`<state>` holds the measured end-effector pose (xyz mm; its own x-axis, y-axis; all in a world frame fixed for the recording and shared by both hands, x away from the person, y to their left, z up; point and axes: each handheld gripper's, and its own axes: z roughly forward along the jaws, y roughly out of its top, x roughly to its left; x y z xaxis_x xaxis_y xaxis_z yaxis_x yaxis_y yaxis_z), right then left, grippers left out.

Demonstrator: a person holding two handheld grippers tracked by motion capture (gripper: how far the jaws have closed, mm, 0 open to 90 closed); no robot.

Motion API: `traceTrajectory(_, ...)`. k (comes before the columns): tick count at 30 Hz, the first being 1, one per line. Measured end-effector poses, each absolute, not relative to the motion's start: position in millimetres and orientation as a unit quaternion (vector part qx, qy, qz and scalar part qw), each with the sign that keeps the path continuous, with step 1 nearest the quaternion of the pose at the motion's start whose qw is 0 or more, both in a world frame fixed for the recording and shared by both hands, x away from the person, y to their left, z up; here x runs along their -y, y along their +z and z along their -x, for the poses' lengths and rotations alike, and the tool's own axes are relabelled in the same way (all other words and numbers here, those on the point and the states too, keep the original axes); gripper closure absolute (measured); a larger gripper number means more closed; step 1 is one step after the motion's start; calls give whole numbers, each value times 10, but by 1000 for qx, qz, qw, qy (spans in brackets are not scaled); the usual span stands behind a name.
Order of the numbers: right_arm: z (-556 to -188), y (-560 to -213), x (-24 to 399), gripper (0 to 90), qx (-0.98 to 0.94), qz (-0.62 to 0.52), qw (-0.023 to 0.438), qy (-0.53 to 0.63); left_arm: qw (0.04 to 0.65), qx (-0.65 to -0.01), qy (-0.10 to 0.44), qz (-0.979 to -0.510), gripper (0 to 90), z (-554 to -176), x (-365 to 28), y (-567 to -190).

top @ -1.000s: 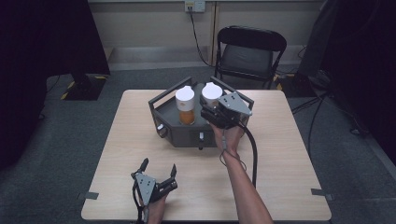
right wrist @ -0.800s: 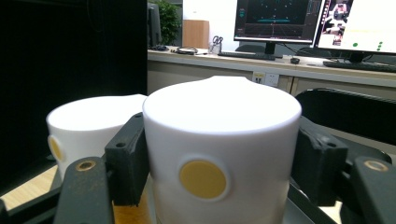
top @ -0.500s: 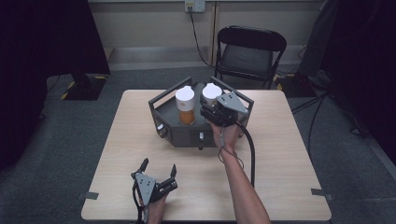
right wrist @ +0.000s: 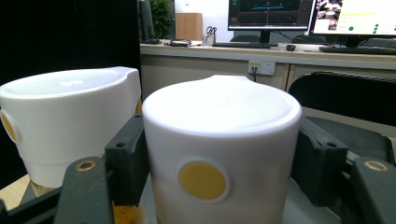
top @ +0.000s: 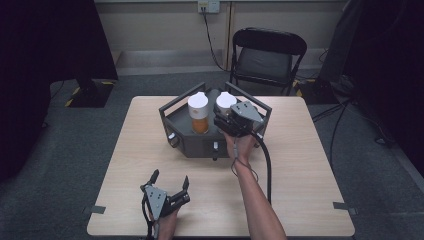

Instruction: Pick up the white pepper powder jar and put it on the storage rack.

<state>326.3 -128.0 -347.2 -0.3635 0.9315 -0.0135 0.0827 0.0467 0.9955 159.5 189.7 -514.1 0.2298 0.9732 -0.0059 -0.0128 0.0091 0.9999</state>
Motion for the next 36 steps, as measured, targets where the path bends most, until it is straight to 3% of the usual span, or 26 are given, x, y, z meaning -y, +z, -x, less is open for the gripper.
traceTrajectory(27,-3258,-3495,1284,293,-606,-422,382,556,559,-438,441,-549,11,-1595,-1895,-5140)
traceTrajectory(36,-3256,-3489,1275,25,-608,-415,393,551,559,-438,441,-549,11,-1595,-1893,-5141)
